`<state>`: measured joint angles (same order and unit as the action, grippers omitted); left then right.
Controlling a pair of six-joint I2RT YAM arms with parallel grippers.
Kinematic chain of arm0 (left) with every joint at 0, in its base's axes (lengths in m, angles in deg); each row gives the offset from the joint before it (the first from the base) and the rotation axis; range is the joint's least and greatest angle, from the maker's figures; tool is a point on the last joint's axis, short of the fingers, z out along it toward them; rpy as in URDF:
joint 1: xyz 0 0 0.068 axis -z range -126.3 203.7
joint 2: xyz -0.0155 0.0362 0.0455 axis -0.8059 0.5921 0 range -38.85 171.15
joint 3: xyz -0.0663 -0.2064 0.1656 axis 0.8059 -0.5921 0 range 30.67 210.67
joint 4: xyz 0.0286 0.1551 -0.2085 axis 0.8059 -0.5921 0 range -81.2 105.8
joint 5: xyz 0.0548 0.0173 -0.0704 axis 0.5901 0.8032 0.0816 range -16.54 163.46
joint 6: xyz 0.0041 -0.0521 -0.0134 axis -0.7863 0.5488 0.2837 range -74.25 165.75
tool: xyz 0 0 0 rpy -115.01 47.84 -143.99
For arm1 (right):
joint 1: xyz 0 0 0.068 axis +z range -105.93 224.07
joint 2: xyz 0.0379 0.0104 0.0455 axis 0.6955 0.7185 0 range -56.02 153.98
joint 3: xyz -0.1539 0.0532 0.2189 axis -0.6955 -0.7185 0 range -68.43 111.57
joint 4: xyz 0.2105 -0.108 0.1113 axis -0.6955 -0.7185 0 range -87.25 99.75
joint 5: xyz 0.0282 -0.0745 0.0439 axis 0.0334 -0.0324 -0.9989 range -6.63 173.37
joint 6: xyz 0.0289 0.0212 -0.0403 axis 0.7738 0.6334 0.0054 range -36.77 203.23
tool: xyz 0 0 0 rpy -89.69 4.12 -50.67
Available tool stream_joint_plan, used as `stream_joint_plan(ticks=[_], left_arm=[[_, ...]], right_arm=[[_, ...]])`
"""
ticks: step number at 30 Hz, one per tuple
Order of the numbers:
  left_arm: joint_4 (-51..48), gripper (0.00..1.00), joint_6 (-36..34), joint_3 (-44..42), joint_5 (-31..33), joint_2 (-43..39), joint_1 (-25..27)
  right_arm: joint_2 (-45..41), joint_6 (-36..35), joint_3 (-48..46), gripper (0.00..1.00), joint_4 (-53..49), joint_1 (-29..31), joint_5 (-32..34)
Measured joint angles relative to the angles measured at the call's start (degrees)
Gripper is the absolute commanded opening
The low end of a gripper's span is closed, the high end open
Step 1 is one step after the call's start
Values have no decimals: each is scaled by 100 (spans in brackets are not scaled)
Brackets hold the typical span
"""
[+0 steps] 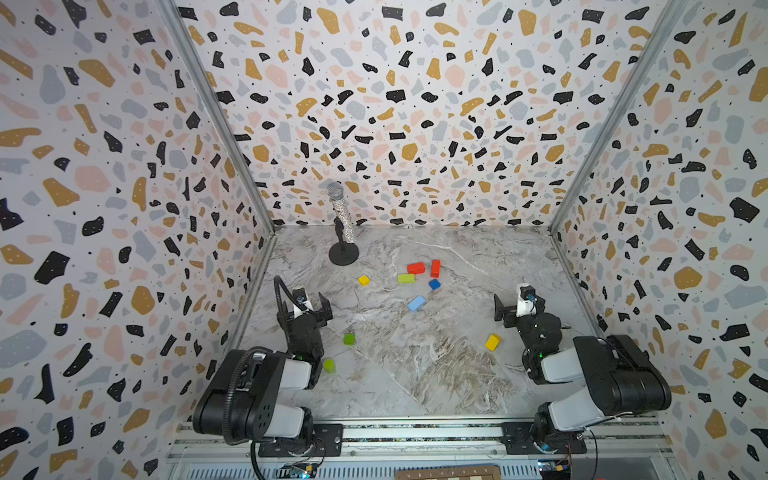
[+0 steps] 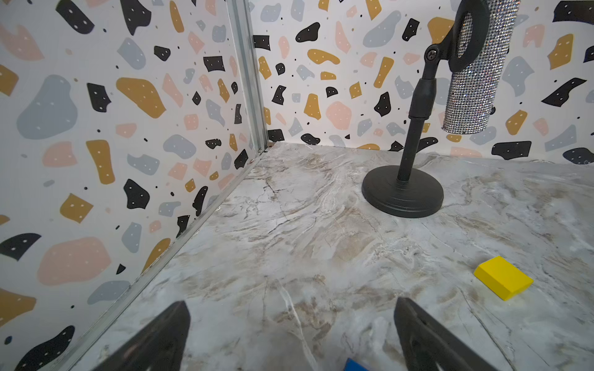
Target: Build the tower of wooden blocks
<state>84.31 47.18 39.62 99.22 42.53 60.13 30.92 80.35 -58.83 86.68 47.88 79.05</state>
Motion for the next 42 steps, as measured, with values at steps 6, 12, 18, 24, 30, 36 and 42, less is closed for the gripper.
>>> stream_joint_plan(ticks=[6,12,18,24,30,36,42], left_arm=[[0,100,0,0,0,0,0],[0,100,0,0,0,0,0],[-2,100,0,0,0,0,0],[0,100,0,0,0,0,0],[-20,100,2,20,-44,0,-28],[-81,100,4,22,-138,0,-76],[-129,100,4,24,-192,2,-114]], right_arm=[[0,0,0,99,-28,-2,-2],[0,0,0,99,-31,-2,-15],[0,2,0,99,-31,-24,-46],[0,20,0,99,-31,-66,-70],[0,50,0,99,-31,-120,-144],[0,116,33,99,-74,-190,-214],[0,129,81,99,-205,-177,-179]])
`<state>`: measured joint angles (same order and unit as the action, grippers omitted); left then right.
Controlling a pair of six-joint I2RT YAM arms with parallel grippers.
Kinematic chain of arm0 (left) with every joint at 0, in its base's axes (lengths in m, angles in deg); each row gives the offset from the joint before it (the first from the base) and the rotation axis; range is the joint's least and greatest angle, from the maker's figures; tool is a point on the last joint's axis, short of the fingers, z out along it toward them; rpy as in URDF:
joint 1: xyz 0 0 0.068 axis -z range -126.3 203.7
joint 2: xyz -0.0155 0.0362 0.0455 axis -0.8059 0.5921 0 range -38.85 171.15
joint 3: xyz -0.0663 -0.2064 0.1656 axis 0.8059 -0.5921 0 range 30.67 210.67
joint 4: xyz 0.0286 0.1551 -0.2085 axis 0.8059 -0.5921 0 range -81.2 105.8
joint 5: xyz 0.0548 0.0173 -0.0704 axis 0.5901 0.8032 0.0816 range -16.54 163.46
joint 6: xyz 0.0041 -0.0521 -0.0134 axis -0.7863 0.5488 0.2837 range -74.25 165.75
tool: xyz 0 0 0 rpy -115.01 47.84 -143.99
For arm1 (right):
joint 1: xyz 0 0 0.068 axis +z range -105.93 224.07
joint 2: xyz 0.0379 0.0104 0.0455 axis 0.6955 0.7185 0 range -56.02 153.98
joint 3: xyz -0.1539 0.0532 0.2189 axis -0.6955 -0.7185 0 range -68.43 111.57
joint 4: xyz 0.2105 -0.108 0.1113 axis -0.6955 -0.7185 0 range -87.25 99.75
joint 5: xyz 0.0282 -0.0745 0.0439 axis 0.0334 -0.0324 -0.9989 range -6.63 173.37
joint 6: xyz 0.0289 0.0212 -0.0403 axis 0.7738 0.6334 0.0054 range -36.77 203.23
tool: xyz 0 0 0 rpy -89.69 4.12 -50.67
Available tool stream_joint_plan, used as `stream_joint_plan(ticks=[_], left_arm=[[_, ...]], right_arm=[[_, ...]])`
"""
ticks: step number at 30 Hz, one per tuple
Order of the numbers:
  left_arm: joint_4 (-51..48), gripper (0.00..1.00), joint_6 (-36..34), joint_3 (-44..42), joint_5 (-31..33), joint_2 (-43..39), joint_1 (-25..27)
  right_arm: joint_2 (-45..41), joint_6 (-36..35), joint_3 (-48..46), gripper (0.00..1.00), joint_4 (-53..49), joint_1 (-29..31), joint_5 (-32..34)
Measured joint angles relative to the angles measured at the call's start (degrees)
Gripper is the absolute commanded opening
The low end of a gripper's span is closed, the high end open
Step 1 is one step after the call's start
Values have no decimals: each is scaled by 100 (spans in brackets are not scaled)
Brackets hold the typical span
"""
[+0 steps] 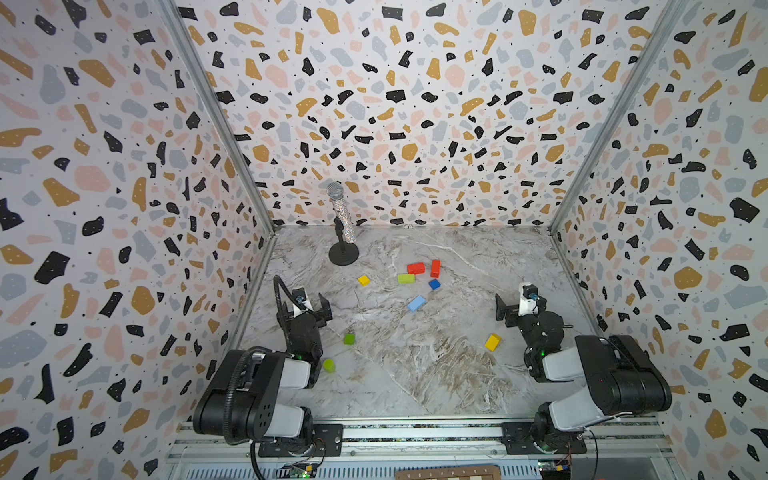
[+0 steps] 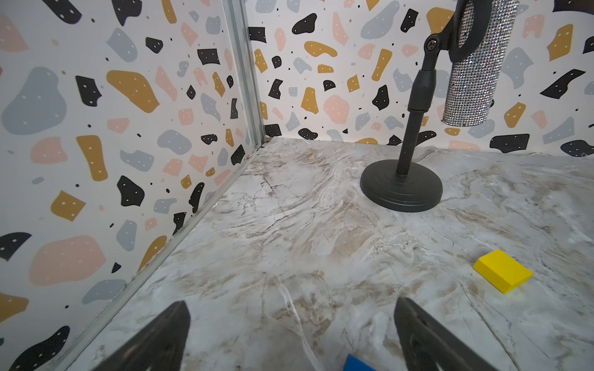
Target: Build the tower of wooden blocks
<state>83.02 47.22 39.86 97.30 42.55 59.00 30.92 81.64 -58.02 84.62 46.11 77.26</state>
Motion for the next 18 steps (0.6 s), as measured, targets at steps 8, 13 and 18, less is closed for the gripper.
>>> stream_joint_plan(ticks=[8,13,18], left_arm=[[-748,100,111,334,264,-275,2],[-1974,100,372,1038,549,-1025,9],[-3604,100,1067,2267,557,-1410,59]], right_arm=[[-1104,472,931,99,-2100,236,1113],[-1617,1091,1899,98,-3628,398,1576],[-1655,1357,2771,93,-5049,592,1381]])
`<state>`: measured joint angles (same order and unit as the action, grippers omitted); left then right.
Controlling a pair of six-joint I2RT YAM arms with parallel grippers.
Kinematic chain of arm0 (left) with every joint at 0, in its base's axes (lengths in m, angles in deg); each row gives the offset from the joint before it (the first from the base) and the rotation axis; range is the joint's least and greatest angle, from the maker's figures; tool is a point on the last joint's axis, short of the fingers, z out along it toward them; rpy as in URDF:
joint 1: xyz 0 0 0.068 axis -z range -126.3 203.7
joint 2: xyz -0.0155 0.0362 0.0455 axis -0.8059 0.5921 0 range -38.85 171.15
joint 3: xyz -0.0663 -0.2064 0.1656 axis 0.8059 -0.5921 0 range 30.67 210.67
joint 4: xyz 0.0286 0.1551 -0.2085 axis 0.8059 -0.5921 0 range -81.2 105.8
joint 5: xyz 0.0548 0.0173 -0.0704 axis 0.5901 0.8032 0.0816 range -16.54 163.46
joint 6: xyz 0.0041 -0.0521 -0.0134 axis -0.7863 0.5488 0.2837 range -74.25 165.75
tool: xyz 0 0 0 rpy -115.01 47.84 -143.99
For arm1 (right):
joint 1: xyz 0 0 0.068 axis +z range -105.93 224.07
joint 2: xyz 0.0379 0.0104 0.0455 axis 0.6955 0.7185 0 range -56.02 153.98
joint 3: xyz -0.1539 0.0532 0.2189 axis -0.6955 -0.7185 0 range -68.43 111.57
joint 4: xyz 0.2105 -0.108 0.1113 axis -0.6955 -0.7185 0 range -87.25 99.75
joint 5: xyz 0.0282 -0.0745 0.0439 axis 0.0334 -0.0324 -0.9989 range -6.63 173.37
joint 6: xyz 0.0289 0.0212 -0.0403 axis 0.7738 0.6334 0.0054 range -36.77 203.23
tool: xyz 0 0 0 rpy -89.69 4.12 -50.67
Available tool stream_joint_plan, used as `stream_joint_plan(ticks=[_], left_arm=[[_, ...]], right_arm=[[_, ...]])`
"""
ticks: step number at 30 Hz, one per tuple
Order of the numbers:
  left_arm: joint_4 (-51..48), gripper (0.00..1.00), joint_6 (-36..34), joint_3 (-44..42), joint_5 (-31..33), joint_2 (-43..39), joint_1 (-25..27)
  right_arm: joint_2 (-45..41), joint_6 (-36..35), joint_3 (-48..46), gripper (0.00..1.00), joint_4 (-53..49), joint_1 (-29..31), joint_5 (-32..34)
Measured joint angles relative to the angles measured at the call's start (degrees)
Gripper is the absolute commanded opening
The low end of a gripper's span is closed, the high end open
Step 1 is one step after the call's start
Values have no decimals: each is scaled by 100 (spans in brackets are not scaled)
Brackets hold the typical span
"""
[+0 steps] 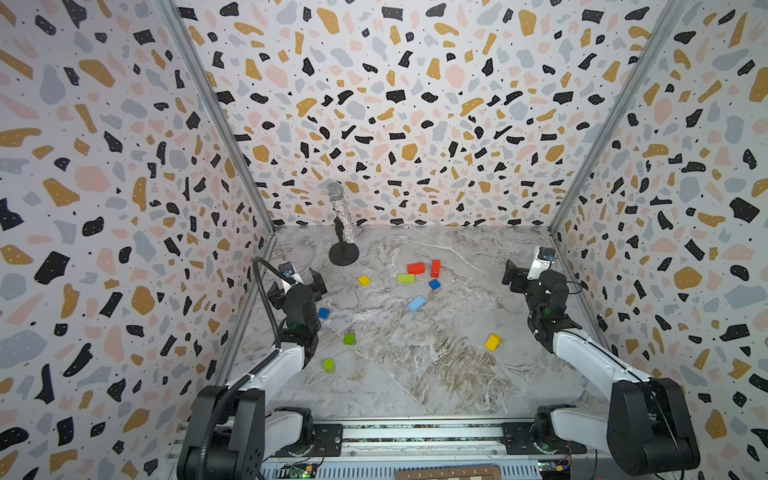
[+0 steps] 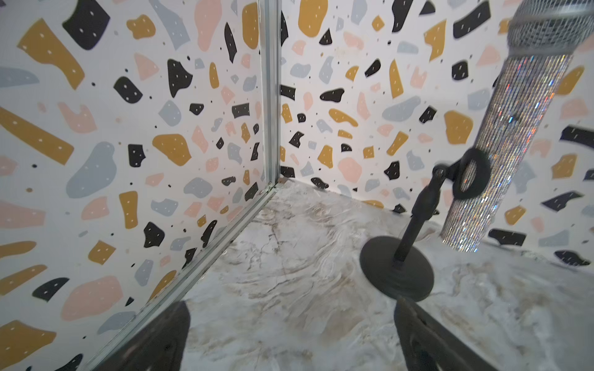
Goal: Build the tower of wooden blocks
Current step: 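Move the right gripper toward the block cluster while the left gripper rises forward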
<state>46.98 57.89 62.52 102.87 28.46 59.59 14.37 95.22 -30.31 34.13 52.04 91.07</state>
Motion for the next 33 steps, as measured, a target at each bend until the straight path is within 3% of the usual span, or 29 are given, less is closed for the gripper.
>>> stream_joint_plan(ticks=[3,7,11,13,18,23,28,33], left_arm=[[-807,100,374,573,138,-94,295],[-1766,100,662,1043,367,-83,1086],[-2374,98,942,1029,404,-177,1539],[-2618,97,1036,973,413,-308,1687],[-3053,100,1298,970,387,-535,2055],[-3143,100,1729,365,413,-1097,2415],[-3167,100,2100,-540,439,-1954,2420],[-3128,100,2284,-855,317,-2164,2420]], right_arm=[[205,46,531,90,-761,264,-271],[719,-13,1200,83,-1582,763,-597],[1362,-225,1794,68,-2299,1346,-896],[1707,-345,2109,66,-2653,1620,-992],[2280,-629,2583,84,-3285,2107,-1220],[2647,-911,3069,86,-3845,2334,-1600],[3036,-1176,3530,86,-4142,2378,-1757],[3445,-1412,3633,88,-4288,2415,-1797]])
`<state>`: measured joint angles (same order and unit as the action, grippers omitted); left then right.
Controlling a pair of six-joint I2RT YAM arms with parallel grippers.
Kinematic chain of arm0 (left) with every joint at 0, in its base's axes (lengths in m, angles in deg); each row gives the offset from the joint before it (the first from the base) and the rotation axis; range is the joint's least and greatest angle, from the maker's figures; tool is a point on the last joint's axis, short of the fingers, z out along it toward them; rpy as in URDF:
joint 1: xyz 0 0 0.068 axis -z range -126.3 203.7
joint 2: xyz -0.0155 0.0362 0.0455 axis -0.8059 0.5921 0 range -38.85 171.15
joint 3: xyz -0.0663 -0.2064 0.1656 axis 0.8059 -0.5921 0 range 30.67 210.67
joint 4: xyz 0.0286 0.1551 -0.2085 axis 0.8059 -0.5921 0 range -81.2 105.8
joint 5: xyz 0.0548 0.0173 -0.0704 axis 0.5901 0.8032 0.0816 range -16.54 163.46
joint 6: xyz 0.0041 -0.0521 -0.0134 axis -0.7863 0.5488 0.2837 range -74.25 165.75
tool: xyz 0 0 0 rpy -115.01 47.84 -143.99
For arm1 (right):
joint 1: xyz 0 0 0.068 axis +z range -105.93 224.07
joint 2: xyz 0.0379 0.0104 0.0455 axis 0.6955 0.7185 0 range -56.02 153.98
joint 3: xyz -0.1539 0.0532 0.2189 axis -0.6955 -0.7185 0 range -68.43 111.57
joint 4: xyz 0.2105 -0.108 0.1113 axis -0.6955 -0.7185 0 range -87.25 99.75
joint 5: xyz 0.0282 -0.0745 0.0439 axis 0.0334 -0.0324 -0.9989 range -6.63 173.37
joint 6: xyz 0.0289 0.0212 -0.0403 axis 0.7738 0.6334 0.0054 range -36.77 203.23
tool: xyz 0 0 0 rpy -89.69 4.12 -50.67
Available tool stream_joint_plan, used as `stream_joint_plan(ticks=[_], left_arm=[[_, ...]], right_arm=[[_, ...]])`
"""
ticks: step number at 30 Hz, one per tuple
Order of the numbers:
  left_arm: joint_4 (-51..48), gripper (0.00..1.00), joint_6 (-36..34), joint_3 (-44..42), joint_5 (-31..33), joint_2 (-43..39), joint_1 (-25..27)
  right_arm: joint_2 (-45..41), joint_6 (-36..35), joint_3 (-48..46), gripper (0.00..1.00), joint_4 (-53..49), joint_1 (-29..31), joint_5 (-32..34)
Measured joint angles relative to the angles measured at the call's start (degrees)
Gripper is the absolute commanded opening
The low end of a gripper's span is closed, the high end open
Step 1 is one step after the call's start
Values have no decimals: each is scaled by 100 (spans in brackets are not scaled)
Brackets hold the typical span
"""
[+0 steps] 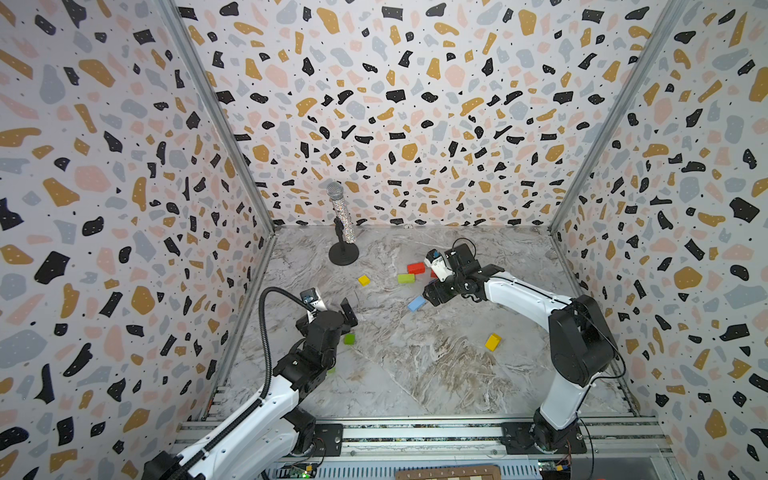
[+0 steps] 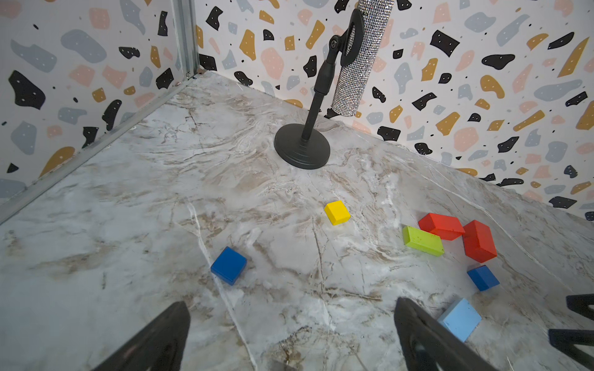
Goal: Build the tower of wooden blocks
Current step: 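Move the right gripper toward the block cluster while the left gripper rises forward, then lower the right gripper over the light blue brick and grasp it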
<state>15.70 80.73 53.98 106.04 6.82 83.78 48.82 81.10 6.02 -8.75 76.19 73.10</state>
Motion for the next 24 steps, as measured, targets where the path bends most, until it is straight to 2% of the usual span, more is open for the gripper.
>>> stream_joint_plan(ticks=[2,4,18,24], left_arm=[[59,100,52,-168,-83,-59,0],[72,100,96,-354,-153,-133,0],[264,100,168,-693,-278,-586,0],[269,100,175,-693,-400,-476,0]], right_arm=[[186,-103,11,90,-66,42,22],[389,-188,31,99,-101,125,72],[1255,-442,868,100,-254,428,216],[1617,-459,1351,95,-404,426,208]])
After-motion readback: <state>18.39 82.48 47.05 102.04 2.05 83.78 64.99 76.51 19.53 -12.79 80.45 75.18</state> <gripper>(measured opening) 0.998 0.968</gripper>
